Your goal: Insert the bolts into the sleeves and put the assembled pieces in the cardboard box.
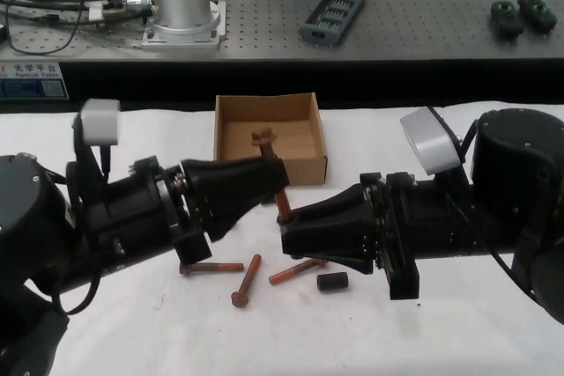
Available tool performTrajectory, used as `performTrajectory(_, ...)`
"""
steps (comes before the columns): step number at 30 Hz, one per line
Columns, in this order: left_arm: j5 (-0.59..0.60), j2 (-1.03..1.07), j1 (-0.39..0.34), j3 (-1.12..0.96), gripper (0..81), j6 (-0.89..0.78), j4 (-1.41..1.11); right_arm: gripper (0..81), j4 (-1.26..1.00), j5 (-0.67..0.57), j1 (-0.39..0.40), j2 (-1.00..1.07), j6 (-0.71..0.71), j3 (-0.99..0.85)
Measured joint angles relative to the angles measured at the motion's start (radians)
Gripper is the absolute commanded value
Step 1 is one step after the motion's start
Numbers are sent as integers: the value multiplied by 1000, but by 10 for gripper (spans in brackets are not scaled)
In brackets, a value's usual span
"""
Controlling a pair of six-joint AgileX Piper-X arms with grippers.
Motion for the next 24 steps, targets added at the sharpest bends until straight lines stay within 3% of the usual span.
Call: performTrajectory(24,-29,0,0,0,6,-5,-24,46,-87,0,0,0,64,0)
